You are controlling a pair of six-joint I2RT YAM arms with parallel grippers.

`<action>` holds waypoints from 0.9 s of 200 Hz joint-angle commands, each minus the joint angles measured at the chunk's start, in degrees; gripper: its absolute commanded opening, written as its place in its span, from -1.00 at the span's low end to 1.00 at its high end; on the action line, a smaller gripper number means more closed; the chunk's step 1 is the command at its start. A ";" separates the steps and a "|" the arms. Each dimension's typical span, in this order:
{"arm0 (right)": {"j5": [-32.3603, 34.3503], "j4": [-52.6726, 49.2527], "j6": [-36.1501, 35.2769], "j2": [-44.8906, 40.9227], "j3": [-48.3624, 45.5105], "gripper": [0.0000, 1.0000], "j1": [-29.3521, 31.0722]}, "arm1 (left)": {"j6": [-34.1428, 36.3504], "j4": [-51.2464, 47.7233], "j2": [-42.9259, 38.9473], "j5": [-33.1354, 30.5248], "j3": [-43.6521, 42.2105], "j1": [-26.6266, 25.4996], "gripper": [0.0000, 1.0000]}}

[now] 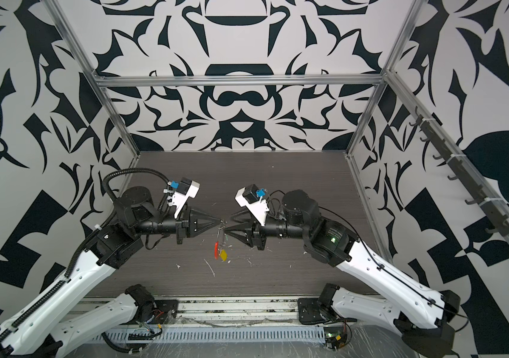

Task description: Remove the keys from the keyring

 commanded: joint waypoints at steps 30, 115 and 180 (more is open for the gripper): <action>-11.28 11.74 7.94 3.26 -1.76 -0.13 -3.02 | 0.80 1.28 -1.32 -1.27 0.27 -0.17 -1.00; -13.89 14.64 10.79 3.95 -4.61 -0.50 -3.06 | 0.09 3.34 -2.07 -3.36 -0.69 -0.16 -1.00; -13.48 12.45 11.00 4.37 -3.42 -1.00 -3.58 | -0.35 3.12 -1.46 -3.27 -0.42 -0.13 -1.00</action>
